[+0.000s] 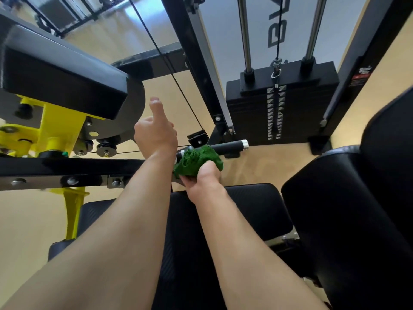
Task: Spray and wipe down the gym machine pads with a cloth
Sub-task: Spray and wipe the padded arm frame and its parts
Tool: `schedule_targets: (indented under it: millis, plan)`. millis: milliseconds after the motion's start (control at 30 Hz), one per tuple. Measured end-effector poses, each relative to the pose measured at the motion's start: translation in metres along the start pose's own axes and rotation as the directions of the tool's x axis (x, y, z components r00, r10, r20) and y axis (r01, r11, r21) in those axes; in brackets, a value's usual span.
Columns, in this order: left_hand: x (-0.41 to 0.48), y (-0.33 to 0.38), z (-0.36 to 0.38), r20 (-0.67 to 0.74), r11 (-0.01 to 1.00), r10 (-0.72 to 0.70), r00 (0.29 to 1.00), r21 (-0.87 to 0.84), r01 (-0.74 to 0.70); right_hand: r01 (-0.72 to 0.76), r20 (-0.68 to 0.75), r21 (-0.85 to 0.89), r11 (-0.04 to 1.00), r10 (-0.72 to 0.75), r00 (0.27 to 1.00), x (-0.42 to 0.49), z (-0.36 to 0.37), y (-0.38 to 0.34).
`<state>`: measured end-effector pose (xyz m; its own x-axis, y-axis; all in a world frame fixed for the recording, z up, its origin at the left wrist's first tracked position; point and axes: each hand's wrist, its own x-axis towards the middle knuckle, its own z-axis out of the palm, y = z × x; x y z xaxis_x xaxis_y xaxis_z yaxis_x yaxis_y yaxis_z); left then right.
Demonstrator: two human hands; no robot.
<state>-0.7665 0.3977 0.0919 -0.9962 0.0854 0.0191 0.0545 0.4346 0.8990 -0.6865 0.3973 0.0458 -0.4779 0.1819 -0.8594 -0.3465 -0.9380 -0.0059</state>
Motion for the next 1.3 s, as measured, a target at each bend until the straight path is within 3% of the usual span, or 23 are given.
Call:
schedule_targets:
  millis: [167, 433, 667, 867, 1033, 1133, 1300]
  plan:
    - [-0.032, -0.009, 0.002, 0.015, 1.000, -0.022, 1.000, -0.001, 0.022, 0.277, 0.160, 0.072, 0.958, -0.285, 0.945, -0.025, -0.029, -0.033]
    - [-0.119, -0.026, -0.022, 0.060, 0.992, -0.122, 0.991, -0.006, 0.123, 0.358, 0.380, 0.027, 0.933, -0.341, 0.860, -0.091, -0.113, -0.052]
    - [-0.220, -0.043, -0.081, 0.108, 0.988, -0.154, 0.982, 0.012, 0.153, 0.442, 0.281, -0.207, 0.872, -0.380, 0.881, -0.162, -0.203, -0.011]
    - [-0.308, -0.057, -0.156, 0.209, 0.981, -0.190, 0.959, 0.001, 0.194, 0.501, 0.226, -0.502, 0.705, -0.452, 0.863, -0.232, -0.287, 0.027]
    - [-0.375, -0.061, -0.225, 0.342, 0.964, -0.254, 0.905, 0.010, 0.267, 0.393, 0.030, -0.571, 0.720, -0.461, 0.887, -0.286, -0.347, 0.053]
    - [-0.405, -0.057, -0.271, 0.397, 0.957, -0.276, 0.875, 0.030, 0.288, 0.329, -0.011, -0.592, 0.736, -0.415, 0.910, -0.318, -0.373, 0.070]
    - [-0.430, -0.036, -0.342, 0.465, 0.964, -0.262, 0.846, 0.080, 0.255, 0.266, -0.050, -0.693, 0.670, -0.412, 0.910, -0.369, -0.387, 0.097]
